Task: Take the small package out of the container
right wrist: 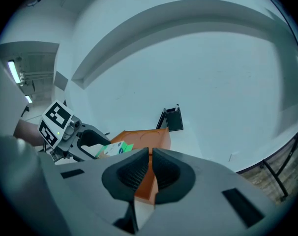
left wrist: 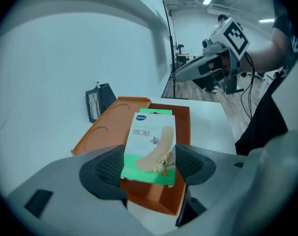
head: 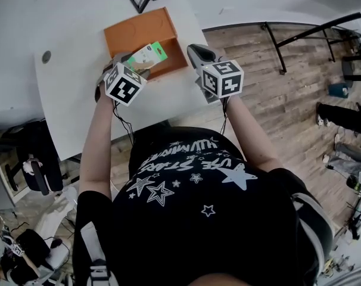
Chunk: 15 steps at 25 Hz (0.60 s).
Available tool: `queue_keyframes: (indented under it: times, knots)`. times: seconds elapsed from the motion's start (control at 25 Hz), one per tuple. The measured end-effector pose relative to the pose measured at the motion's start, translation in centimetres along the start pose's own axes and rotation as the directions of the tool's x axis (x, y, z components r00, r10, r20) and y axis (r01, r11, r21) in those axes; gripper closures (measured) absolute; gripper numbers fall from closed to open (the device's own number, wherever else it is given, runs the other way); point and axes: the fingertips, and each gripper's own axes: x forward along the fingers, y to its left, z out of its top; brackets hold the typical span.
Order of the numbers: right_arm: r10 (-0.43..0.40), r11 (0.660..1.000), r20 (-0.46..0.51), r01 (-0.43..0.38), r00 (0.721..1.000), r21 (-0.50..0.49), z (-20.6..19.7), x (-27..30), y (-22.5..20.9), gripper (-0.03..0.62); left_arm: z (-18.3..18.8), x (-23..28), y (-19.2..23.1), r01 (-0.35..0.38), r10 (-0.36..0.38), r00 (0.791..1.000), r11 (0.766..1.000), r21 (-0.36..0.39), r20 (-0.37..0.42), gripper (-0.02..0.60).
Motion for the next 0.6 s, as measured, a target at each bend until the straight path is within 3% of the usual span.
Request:
queue_keyframes:
  times: [0.28, 0.6]
  knots:
    - [0.024, 1.000, 0.024, -0.023, 0.999, -0.015, -1.0, -4.5, 0.5, 0.542, 0.4, -4.5, -2.1, -0.099, 0.109, 0.992, 0.986, -0.134, 0.066, 0.227]
    - [0.069, 0.997, 0.029, -0.068, 0.997, -0.020, -3.1, -9.3, 2.5, 0.542, -1.0, -9.0, -6.9, -0.163, 0.198, 0.974, 0.951, -0.262, 0.112, 0.227]
